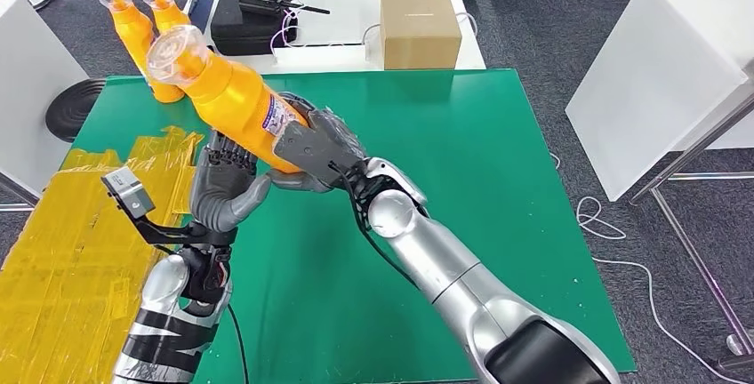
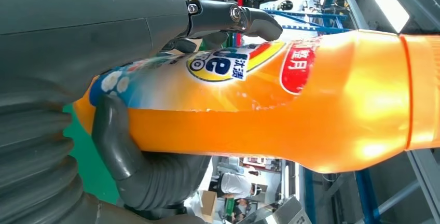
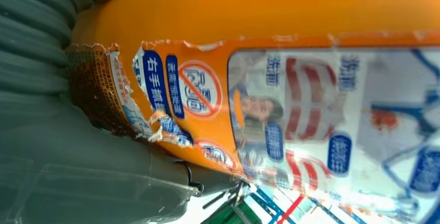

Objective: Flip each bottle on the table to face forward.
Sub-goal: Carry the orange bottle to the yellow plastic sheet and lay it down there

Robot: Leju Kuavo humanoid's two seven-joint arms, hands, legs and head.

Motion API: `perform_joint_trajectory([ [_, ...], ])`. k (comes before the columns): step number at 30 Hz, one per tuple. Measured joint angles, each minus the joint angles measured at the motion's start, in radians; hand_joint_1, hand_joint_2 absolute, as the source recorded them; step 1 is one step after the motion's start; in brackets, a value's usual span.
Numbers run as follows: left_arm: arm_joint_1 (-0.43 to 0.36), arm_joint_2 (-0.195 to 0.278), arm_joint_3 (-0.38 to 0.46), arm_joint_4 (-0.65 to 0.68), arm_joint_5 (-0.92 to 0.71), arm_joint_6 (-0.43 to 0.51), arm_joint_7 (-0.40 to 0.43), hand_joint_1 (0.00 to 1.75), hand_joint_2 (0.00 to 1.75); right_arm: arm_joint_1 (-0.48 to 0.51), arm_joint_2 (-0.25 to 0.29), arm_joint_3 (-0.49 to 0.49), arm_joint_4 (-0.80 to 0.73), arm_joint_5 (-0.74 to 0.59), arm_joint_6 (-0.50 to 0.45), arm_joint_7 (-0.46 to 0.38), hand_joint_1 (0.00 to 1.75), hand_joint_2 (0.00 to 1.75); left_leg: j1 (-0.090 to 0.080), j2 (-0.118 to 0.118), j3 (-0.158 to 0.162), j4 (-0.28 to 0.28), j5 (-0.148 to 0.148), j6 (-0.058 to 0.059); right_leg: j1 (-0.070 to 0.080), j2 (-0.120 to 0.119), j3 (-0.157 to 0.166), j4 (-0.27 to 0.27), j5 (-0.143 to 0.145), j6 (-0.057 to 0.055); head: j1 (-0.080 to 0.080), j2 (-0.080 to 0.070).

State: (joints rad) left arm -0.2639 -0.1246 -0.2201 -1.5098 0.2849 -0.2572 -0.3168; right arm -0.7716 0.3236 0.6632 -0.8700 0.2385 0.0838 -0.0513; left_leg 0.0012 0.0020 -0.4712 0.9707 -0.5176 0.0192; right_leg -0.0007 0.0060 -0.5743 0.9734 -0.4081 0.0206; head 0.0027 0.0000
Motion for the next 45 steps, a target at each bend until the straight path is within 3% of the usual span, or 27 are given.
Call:
perform_joint_trajectory([
  [20,0.040,0.002,0.039,0.018,-0.079,0.094,-0.017,0.03,1.75,-0.026,0.018,0.330,0.077,-0.103,-0.023,0.043,1.75,1.75,0.000,0.001,0.000,0.000,0.000,0.000,0.000,0.000,-0.001,0.000,0.000,0.000,0.000,0.000],
  [24,0.041,0.002,0.042,0.018,-0.094,0.106,-0.022,1.75,1.75,-0.033,0.016,0.350,0.078,-0.110,-0.024,0.044,1.75,1.75,0.000,0.001,0.000,0.000,0.000,0.000,0.000,0.000,-0.001,0.000,0.000,0.000,0.000,0.000],
  [45,0.055,0.002,0.047,0.007,-0.113,0.130,-0.047,1.75,1.75,-0.044,0.014,0.377,0.102,-0.118,-0.029,0.024,1.75,1.75,0.000,0.001,0.000,0.000,0.000,0.000,0.000,0.000,-0.001,0.000,0.000,0.000,0.000,0.000],
])
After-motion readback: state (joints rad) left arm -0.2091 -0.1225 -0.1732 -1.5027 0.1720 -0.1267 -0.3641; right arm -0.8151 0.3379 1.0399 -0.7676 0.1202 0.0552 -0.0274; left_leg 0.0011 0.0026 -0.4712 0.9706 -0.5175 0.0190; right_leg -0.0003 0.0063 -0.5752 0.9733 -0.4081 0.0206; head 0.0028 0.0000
